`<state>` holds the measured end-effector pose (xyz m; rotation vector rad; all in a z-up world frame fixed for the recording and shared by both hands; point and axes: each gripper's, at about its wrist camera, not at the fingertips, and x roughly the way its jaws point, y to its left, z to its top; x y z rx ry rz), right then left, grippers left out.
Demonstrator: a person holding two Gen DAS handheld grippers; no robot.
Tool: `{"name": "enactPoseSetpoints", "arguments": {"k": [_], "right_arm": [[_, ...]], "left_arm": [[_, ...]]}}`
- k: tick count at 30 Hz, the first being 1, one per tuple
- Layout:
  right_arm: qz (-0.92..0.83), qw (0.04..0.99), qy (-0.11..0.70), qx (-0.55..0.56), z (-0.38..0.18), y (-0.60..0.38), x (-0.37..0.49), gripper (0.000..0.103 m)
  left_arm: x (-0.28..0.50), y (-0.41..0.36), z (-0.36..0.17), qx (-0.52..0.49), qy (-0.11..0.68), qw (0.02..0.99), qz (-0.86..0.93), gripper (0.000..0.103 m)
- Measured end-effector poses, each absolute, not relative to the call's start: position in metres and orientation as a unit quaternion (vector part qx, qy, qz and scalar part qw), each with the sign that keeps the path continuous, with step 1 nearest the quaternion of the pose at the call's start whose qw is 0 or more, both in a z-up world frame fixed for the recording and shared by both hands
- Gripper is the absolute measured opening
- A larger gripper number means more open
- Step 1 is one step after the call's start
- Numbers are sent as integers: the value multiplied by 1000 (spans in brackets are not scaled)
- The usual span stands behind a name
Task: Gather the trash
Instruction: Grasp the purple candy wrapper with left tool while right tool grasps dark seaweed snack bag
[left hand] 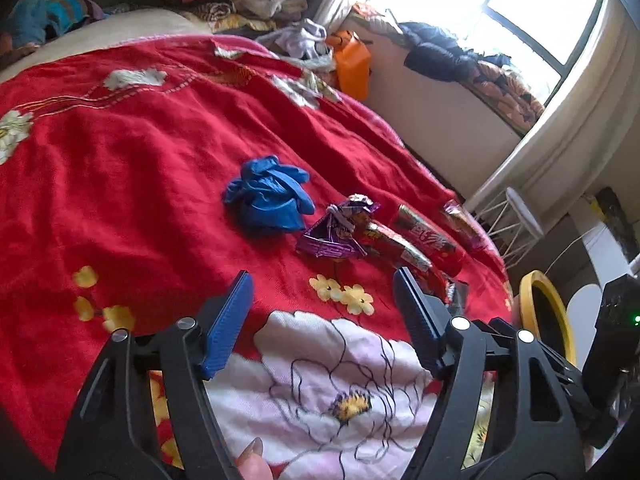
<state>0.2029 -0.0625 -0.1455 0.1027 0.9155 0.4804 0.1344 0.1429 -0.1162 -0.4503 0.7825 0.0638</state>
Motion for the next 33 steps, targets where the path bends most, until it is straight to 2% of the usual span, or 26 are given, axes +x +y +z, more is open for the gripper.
{"name": "enactPoseSetpoints", "arguments": {"k": [14, 18, 21, 23, 25, 33], "right_arm": [[237, 853, 460, 65, -162, -59, 217, 49], [248, 848, 463, 68, -162, -58, 216, 33], [250, 848, 462, 68, -161, -59, 213, 29], [245, 850, 462, 68, -160, -61, 211, 22], [242, 848, 465, 72, -160, -64, 209, 17], [250, 852, 452, 80, -151, -74, 197, 13]], "left_arm": [[183, 133, -135, -199, 401, 893, 55, 64], [188, 132, -137, -191, 403, 893, 62, 63], [190, 132, -141, -186, 410, 891, 67, 53], [189, 132, -143, -183, 413, 890, 70, 43], [189, 133, -143, -181, 414, 890, 67, 43], [174, 121, -140, -174, 416, 892, 32, 41]]}}
